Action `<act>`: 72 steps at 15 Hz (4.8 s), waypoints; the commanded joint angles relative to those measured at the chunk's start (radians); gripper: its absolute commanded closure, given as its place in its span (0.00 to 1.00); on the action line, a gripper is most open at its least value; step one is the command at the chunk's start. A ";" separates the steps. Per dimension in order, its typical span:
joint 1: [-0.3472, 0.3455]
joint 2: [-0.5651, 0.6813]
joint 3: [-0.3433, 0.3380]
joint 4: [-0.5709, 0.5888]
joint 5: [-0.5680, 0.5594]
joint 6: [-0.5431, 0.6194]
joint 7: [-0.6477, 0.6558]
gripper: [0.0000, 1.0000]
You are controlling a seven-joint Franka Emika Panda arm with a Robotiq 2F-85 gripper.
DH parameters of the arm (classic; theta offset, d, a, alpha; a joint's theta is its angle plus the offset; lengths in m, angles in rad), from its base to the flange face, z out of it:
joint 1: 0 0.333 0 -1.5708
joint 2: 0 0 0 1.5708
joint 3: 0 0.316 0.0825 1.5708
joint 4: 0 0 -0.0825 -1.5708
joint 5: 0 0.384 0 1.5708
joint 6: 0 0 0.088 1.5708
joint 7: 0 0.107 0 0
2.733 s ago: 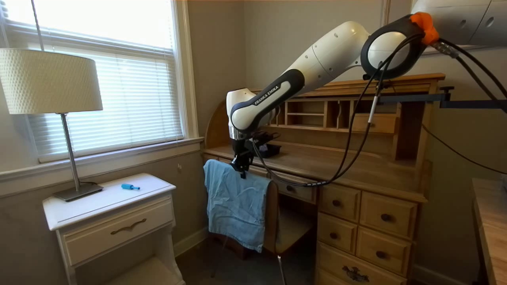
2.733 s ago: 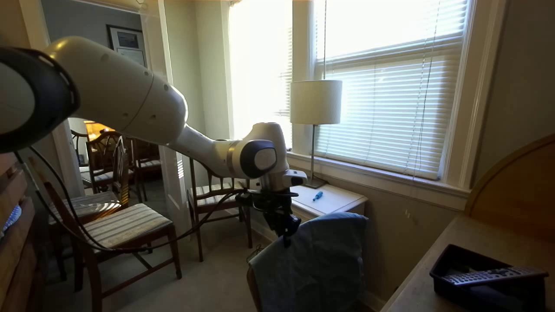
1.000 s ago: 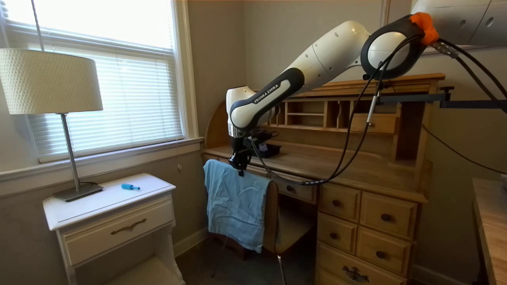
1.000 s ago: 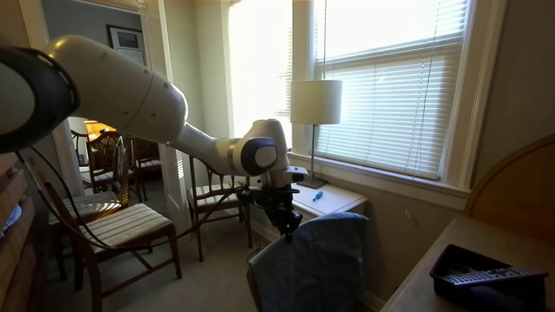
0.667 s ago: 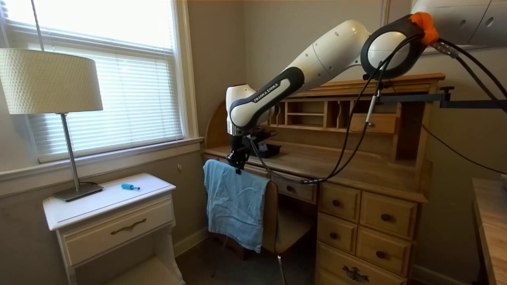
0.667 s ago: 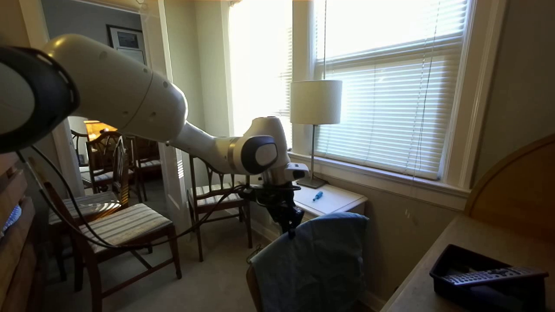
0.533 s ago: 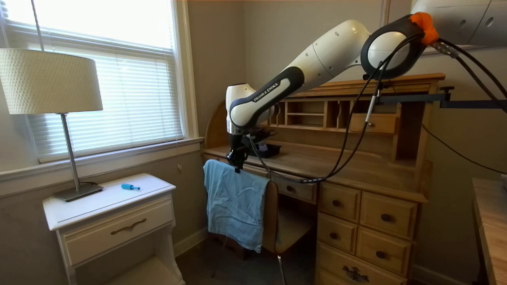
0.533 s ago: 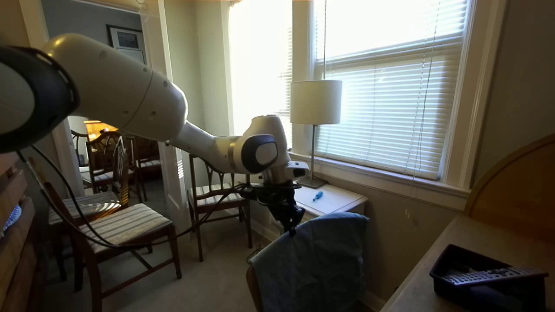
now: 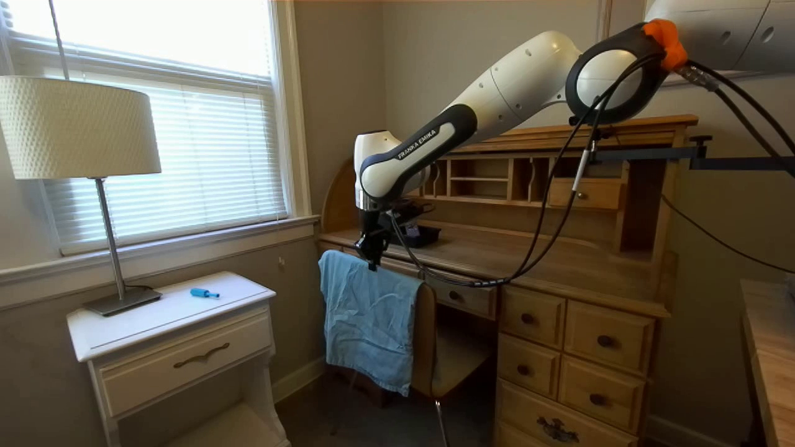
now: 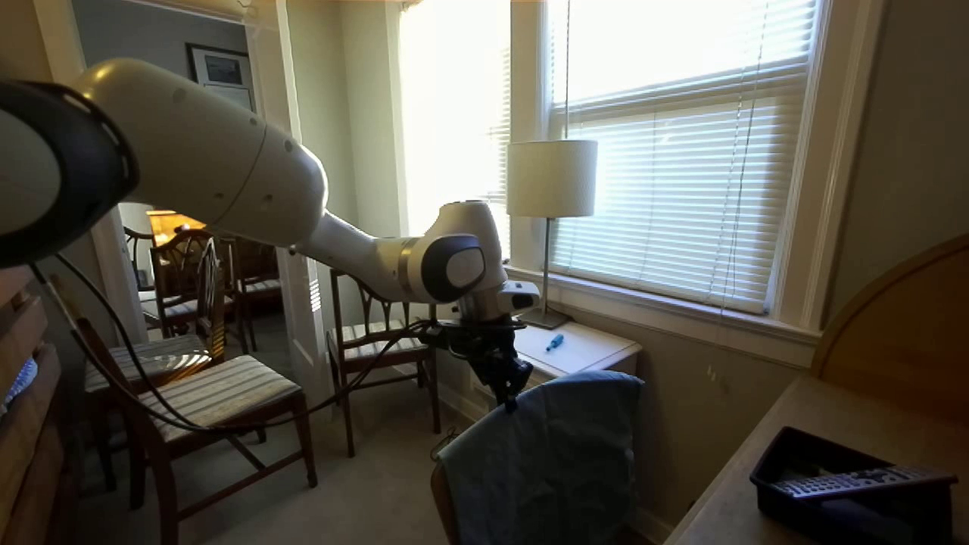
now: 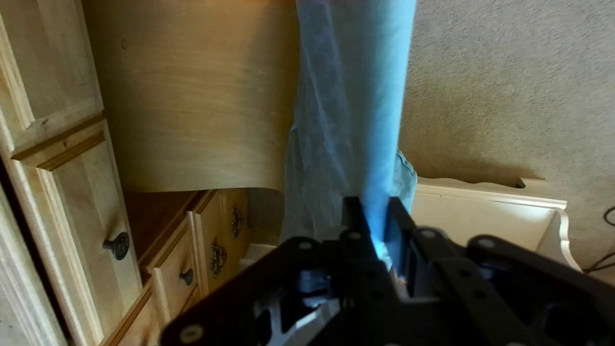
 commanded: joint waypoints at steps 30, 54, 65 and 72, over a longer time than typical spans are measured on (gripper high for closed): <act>0.001 -0.003 -0.002 0.012 -0.005 0.050 -0.030 0.96; -0.009 -0.138 -0.101 -0.030 -0.010 0.382 0.072 1.00; 0.014 -0.272 -0.220 -0.048 -0.040 0.425 0.281 1.00; -0.006 -0.257 -0.185 0.005 -0.032 0.388 0.239 0.99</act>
